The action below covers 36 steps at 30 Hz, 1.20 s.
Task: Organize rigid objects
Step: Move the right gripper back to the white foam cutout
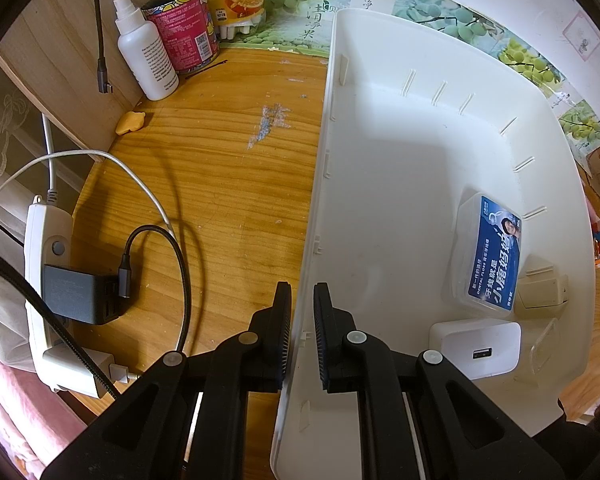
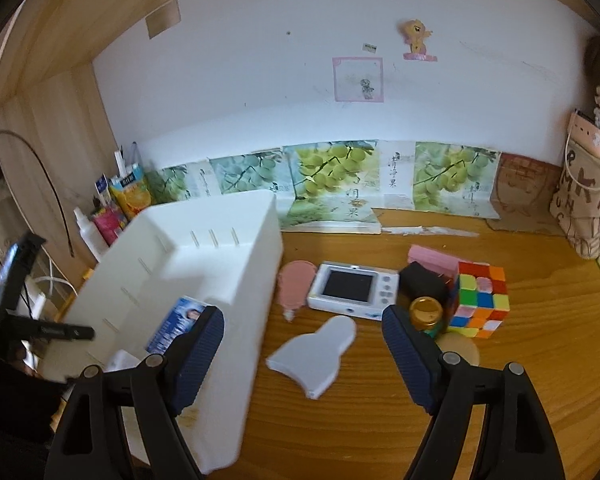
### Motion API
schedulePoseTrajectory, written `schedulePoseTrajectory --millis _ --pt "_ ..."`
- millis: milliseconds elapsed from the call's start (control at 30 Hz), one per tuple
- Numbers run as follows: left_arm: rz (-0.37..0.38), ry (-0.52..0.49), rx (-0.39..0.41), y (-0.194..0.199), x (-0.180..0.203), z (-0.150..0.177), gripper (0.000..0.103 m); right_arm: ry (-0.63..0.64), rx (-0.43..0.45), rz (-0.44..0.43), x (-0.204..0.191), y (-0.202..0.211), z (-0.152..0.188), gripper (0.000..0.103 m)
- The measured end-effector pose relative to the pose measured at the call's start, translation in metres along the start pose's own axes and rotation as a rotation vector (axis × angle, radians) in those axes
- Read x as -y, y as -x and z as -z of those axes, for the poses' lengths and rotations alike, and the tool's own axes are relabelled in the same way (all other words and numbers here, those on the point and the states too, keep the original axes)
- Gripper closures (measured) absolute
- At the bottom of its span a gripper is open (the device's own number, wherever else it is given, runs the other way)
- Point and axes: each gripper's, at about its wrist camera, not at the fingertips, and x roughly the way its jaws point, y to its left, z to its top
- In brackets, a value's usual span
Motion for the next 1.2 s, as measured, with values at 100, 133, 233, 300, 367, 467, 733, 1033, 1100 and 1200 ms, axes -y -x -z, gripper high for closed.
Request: schedulePoseTrajectory --millis 100,133,233,300,367,467,733,1033,1100,1200 --pt "-0.002 -0.001 -0.001 0.000 0.000 0.000 0.091 0.061 0.009 0.032 0.005 -0.004 0.007 0.019" --pt "-0.003 -0.002 -0.001 0.000 0.000 0.000 0.090 0.080 0.007 0.032 0.005 -0.005 0.009 0.019" --pt "-0.007 -0.002 -0.004 -0.001 0.001 0.000 0.090 0.152 0.007 0.022 0.007 -0.010 0.017 0.019" --pt "-0.009 -0.001 -0.008 -0.002 0.000 0.001 0.090 0.203 -0.010 0.026 0.007 -0.015 0.022 0.019" --pt "-0.011 0.000 -0.010 -0.003 0.000 0.001 0.090 0.251 -0.019 0.038 0.005 -0.019 0.027 0.019" --pt "-0.013 0.002 -0.018 -0.005 0.000 0.001 0.090 0.308 -0.041 0.051 0.004 -0.027 0.034 0.019" --pt "-0.033 0.003 -0.028 -0.007 0.001 0.000 0.090 0.359 -0.115 -0.021 0.003 -0.053 0.051 0.019" --pt "-0.060 0.005 -0.037 -0.008 0.003 -0.001 0.090 0.321 -0.156 -0.083 0.009 -0.078 0.055 0.019" --pt "-0.063 0.006 -0.038 -0.009 0.003 0.000 0.090 0.317 -0.160 -0.094 0.009 -0.081 0.056 0.019" --pt "-0.067 0.005 -0.039 -0.009 0.004 0.000 0.090 0.325 -0.176 -0.108 0.008 -0.087 0.055 0.019"
